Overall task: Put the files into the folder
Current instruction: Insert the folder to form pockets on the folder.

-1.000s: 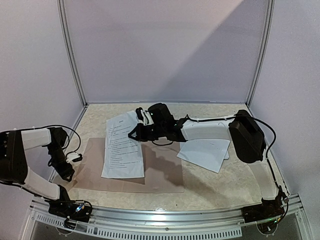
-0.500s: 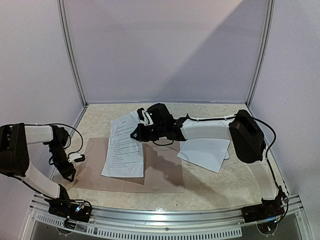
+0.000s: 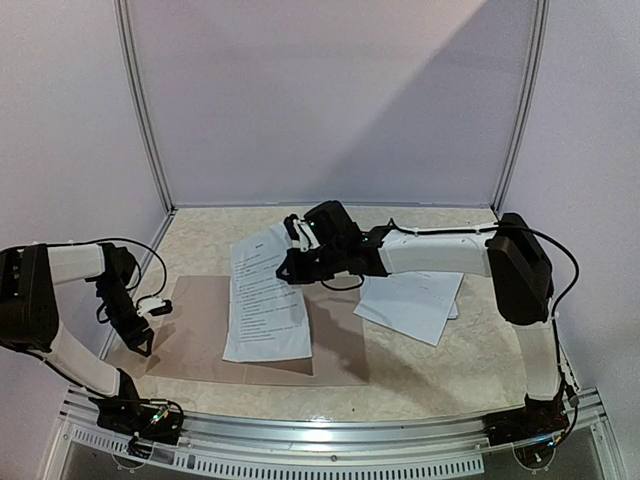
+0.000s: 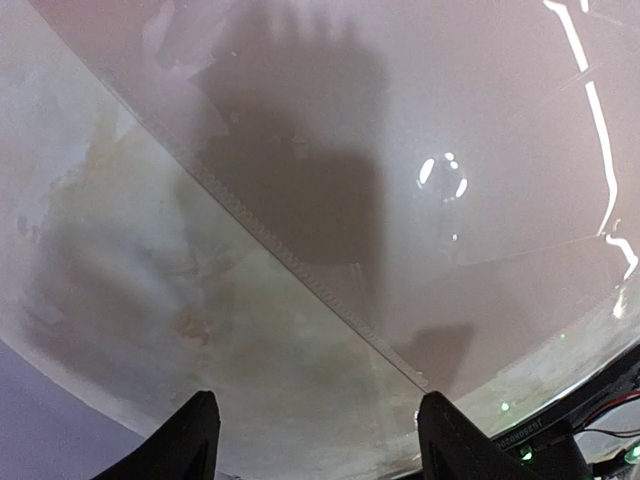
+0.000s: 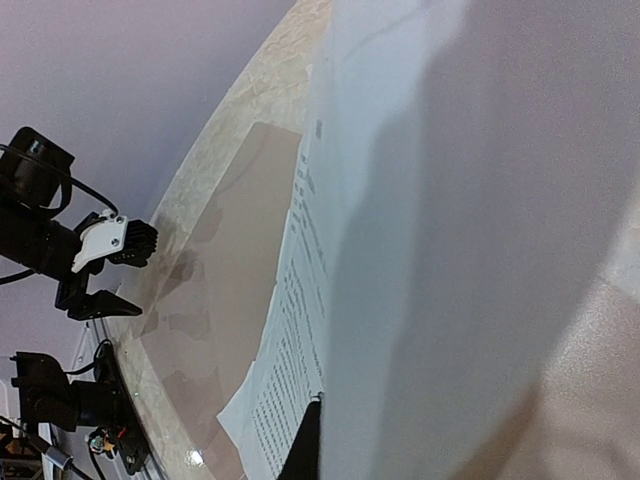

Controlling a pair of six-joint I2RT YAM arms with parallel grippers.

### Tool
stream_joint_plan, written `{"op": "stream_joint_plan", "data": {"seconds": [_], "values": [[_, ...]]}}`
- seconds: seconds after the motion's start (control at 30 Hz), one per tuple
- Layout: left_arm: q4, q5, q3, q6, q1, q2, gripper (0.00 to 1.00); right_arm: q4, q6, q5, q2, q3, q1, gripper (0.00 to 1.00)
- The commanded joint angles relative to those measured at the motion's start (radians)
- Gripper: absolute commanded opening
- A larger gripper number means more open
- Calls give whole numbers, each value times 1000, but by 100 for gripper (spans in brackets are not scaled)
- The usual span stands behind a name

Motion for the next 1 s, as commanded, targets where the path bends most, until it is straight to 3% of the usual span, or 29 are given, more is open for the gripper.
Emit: {"op": "stream_joint_plan", "data": {"seconds": [0.0, 0.97], "values": [[2, 18, -6, 0, -7, 2, 70, -22, -47, 42, -79, -43, 23, 0], [12, 29, -13, -6, -7, 7, 70, 302, 193, -25, 166, 48, 76, 0]]}}
